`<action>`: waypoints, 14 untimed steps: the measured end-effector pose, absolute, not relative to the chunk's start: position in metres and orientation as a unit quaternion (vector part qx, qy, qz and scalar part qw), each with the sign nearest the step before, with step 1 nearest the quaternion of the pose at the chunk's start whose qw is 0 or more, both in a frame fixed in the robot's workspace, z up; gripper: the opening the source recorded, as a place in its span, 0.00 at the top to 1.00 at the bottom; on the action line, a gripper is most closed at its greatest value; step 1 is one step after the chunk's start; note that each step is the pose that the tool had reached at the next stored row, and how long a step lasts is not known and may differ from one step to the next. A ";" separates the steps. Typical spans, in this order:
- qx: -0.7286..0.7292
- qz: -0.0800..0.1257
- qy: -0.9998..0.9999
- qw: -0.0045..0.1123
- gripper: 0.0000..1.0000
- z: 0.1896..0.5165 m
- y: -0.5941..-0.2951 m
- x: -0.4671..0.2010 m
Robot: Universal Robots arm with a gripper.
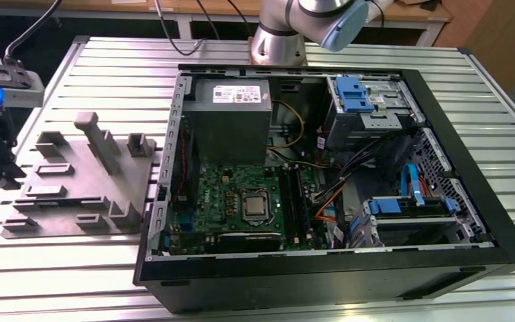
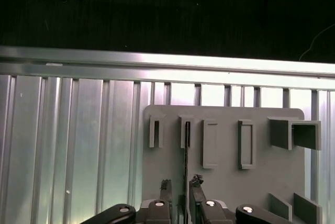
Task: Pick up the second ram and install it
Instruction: 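Pick up the second ram and move it above second insertion slot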
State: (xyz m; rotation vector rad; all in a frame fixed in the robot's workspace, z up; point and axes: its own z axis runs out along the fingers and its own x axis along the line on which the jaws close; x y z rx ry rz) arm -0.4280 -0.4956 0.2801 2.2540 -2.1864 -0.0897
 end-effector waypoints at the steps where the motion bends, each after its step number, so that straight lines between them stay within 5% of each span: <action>1: 0.717 -0.029 -0.696 0.000 0.77 0.280 -0.496 -0.428; 2: 0.717 -0.029 -0.696 0.000 0.70 0.280 -0.496 -0.428; 14: 0.717 -0.029 -0.696 0.000 0.63 0.276 -0.496 -0.428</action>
